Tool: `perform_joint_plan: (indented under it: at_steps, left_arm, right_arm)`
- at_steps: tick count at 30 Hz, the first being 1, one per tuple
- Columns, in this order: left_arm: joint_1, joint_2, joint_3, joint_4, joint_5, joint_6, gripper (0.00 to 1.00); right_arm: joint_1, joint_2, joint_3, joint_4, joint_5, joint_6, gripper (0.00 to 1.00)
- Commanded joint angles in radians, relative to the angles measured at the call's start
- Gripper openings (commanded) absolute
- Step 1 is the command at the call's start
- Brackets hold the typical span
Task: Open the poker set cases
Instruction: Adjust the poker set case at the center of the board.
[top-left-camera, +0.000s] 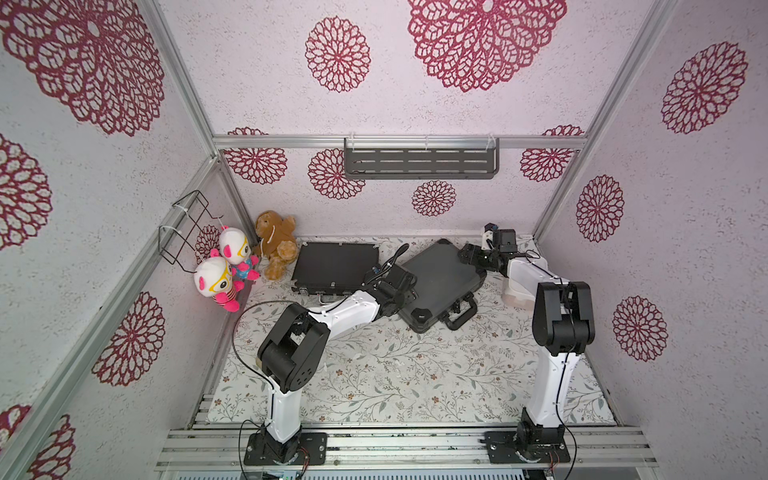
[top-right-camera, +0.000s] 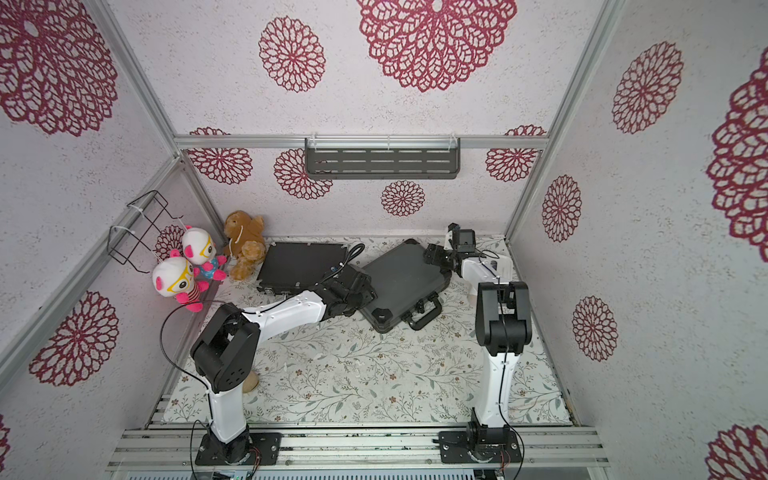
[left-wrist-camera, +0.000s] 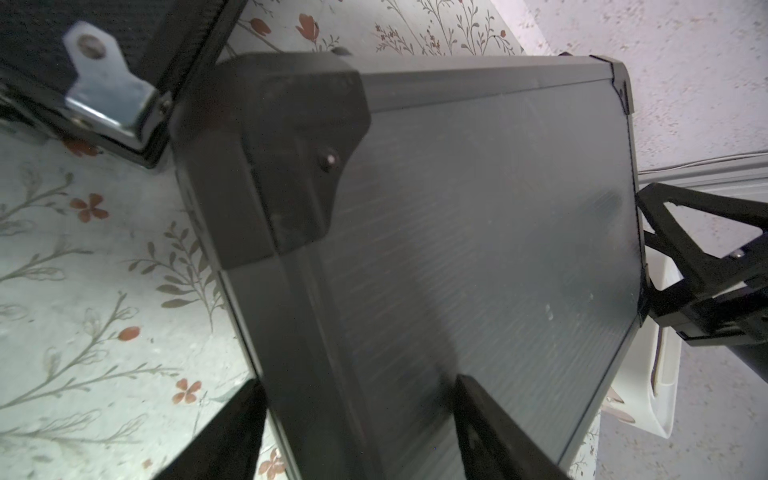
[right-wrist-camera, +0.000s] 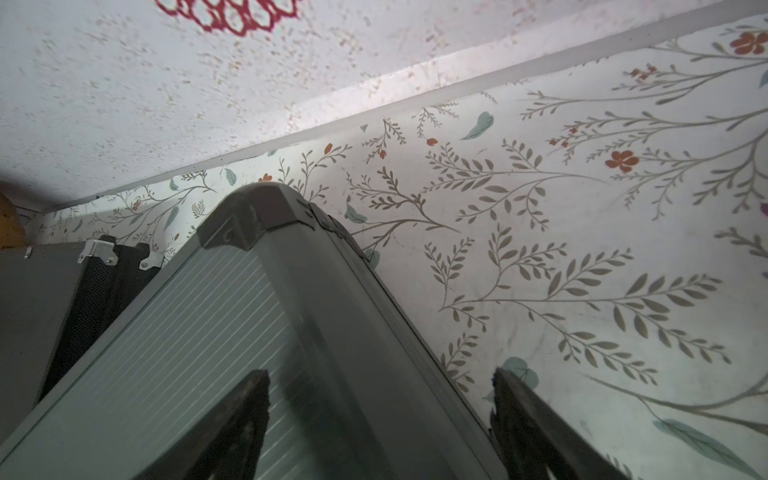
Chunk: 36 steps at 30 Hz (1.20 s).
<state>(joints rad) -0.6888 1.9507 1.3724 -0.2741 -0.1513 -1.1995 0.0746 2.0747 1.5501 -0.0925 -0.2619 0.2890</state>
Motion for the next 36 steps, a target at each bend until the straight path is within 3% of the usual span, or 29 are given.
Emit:
perform_joint_plan:
  at_steps: [1, 6, 15, 23, 29, 36]
  left_arm:
    - [0.038, 0.121, 0.033, 0.041, 0.035, 0.025, 0.70]
    - [0.075, 0.205, 0.154, -0.017, 0.105, 0.094, 0.63]
    - [0.111, 0.373, 0.441, -0.176, 0.130, 0.204, 0.62]
    - [0.172, 0.482, 0.733, -0.274, 0.219, 0.313, 0.63]
    - [0.189, 0.492, 0.765, -0.288, 0.305, 0.406, 0.66]
    - [0.210, 0.371, 0.674, -0.336, 0.217, 0.512, 0.70]
  right_arm:
    - [0.030, -0.013, -0.068, -0.163, -0.071, 0.026, 0.86]
    - [0.030, -0.027, -0.127, -0.140, -0.054, 0.032, 0.86]
    - [0.032, -0.069, -0.214, -0.081, -0.121, 0.073, 0.86]
    - [0.078, -0.203, -0.374, 0.000, -0.119, 0.143, 0.85]
    - [0.083, -0.280, -0.415, -0.025, -0.041, 0.155, 0.85]
    - [0.084, -0.400, -0.418, -0.112, 0.235, 0.163, 0.86]
